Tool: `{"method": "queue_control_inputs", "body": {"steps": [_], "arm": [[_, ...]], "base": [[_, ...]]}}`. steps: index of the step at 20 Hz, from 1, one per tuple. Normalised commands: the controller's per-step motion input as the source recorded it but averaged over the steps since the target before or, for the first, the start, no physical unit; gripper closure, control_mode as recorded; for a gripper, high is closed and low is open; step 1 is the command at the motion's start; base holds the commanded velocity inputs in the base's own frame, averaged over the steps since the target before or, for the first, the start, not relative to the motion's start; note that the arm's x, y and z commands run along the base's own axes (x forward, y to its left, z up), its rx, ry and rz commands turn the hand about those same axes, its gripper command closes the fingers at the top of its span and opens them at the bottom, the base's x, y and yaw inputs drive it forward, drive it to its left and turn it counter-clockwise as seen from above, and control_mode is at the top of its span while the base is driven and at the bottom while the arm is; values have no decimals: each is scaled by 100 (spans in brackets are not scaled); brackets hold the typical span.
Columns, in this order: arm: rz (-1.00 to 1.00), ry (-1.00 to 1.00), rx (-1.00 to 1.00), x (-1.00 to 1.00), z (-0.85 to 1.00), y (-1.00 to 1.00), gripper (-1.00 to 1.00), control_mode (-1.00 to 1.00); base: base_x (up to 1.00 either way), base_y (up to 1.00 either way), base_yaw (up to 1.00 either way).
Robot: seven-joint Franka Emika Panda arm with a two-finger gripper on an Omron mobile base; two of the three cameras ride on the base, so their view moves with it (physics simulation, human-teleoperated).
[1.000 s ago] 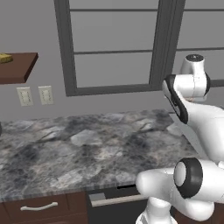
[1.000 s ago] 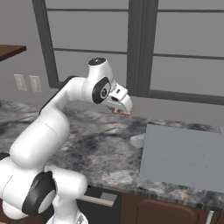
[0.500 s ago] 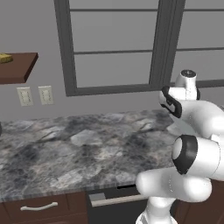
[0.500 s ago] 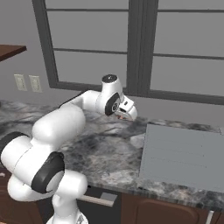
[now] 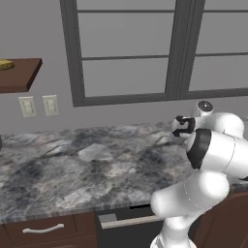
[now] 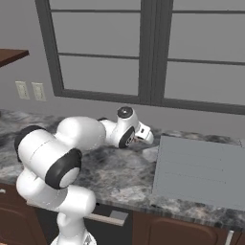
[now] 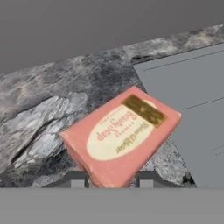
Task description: Locate and retrieve the sponge and bar soap from the cabinet. Place them next to the sink.
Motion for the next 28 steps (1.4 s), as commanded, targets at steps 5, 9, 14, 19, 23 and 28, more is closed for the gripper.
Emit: {"method": "queue_control_inputs", "body": {"steps": [5, 9, 14, 19, 23, 28], "arm": [[4, 6, -4, 18, -31, -2, 100, -100], [2, 2, 3, 14, -20, -1, 100, -100], [1, 3, 5, 14, -27, -2, 100, -100], [0, 3, 2, 13, -23, 0, -100, -100], [0, 0, 2, 12, -19, 0, -100, -100], [1, 4, -2, 6, 2, 0, -100, -100]], "base": [[0, 0, 0], [0, 0, 0], [0, 0, 0], [0, 0, 0], [0, 0, 0], [0, 0, 0]]}}
